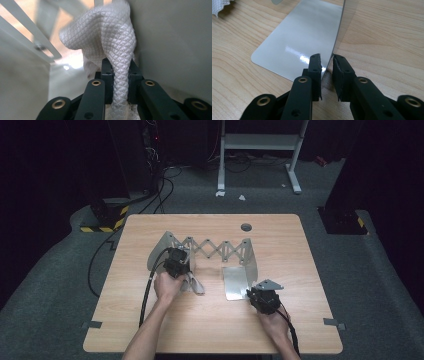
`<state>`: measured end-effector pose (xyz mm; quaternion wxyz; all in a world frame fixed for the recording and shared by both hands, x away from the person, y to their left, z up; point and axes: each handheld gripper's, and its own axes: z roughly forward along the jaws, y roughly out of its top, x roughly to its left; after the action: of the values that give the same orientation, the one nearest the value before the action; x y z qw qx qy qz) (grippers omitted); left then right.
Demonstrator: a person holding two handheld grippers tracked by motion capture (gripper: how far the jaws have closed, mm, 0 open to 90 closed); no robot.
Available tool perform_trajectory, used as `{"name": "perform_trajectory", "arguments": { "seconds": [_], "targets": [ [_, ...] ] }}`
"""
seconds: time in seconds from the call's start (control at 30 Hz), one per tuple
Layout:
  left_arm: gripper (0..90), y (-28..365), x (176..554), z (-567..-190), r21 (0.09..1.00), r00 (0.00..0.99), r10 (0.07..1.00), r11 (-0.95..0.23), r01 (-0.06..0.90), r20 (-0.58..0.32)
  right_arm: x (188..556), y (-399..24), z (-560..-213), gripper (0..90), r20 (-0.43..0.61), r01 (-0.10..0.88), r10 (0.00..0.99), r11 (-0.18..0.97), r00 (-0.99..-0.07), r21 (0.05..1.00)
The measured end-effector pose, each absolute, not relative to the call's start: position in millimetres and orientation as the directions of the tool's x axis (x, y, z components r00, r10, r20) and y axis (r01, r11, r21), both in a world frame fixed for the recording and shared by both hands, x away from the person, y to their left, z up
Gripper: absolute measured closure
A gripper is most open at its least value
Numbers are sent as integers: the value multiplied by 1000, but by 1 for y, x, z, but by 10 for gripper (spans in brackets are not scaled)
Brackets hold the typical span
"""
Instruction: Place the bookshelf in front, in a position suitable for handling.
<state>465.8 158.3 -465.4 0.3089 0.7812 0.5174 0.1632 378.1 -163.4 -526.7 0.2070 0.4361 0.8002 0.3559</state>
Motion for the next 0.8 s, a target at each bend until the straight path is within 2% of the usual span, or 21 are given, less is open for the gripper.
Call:
{"name": "perform_trajectory", "arguments": {
  "seconds": [0.13, 0.3, 0.57, 0.8],
  "targets": [
    [803, 161, 451, -418, 747, 449, 893, -269, 608, -44, 378, -163, -527, 773, -22, 551, 846, 366, -533, 750],
    [802, 166, 447, -399, 775, 463, 885, -266, 573, -39, 378, -162, -527, 773, -20, 551, 845, 366, -534, 750],
    [806, 163, 456, -409, 758, 468, 882, -270, 593, -52, 379, -162, -527, 771, -15, 551, 842, 366, -539, 750],
    [806, 161, 466, -448, 694, 457, 886, -282, 662, -75, 379, -163, -527, 772, -12, 552, 842, 364, -539, 750]
  ]
}}
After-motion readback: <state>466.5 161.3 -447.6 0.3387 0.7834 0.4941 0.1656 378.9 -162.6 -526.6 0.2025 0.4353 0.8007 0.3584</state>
